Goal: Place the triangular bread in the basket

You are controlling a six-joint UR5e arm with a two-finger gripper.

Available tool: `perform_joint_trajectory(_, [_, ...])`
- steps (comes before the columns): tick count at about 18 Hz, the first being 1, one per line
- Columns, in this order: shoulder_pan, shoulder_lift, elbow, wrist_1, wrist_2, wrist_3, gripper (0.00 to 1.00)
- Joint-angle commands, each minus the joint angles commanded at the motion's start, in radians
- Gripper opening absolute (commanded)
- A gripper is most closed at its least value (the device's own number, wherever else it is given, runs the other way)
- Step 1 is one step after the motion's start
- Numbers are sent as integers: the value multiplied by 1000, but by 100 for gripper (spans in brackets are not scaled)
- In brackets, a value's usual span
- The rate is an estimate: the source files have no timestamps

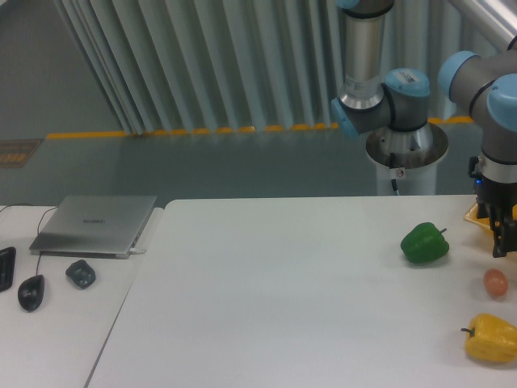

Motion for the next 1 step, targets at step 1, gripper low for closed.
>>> perform_joint_trajectory(1, [0, 0, 0, 2, 0, 2, 100])
